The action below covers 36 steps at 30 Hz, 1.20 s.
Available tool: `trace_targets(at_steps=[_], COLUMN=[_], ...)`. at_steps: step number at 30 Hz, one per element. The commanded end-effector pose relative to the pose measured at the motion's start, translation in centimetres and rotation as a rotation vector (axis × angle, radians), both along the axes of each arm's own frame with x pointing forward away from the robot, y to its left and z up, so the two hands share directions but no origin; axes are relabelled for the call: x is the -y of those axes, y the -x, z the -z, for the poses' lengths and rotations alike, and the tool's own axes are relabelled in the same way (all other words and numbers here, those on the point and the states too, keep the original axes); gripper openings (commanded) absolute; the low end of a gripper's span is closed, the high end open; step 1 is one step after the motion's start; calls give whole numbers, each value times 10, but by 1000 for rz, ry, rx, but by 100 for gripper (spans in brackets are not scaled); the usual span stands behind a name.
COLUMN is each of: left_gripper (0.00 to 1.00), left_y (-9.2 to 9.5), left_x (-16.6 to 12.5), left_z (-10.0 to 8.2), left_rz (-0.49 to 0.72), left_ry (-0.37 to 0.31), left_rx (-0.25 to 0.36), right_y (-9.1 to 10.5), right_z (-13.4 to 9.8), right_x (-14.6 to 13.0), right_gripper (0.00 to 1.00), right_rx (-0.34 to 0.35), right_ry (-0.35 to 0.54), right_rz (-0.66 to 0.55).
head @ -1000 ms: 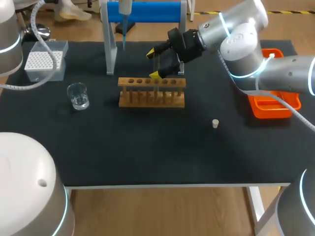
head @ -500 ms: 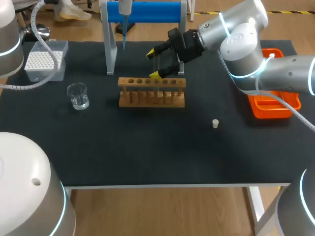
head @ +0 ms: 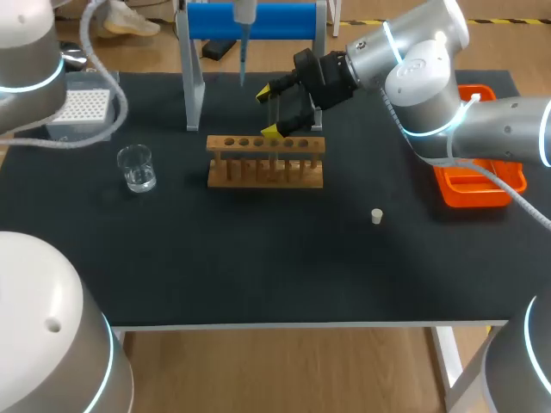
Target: Invert the test tube, pick up the pipette, mount the tip to pipette, aspirate from beaker and dispense into the tube, eject the tip, return the pipette, and cap with the stopper.
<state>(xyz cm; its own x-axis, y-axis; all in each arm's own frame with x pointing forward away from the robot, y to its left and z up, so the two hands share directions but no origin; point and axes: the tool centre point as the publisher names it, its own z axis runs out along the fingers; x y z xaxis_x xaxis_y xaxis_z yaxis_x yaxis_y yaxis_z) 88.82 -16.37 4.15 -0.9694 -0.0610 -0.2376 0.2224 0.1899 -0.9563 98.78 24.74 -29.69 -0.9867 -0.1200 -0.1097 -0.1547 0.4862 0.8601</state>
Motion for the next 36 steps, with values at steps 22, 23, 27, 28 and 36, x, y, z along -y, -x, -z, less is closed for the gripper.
trace_targets(at_steps=[22, 23, 27, 28, 36], left_gripper=[0, 0, 0, 0, 0], left_y=[-34, -35, -38, -38, -43], left_x=[41, 41, 41, 41, 44], left_z=[5, 5, 8, 8, 16], left_rz=[75, 77, 82, 83, 92], left_ry=[-10, -9, -9, -9, -5], left_rx=[-26, -27, -28, -29, -39], right_y=[0, 0, 0, 0, 0], right_z=[-1, -1, -1, -1, -1], right_x=[1, 1, 1, 1, 1], right_gripper=[100, 100, 100, 100, 100], right_rx=[0, 0, 0, 0, 0], right_ry=[1, 1, 1, 1, 1], right_rz=[-1, -1, -1, -1, -1])
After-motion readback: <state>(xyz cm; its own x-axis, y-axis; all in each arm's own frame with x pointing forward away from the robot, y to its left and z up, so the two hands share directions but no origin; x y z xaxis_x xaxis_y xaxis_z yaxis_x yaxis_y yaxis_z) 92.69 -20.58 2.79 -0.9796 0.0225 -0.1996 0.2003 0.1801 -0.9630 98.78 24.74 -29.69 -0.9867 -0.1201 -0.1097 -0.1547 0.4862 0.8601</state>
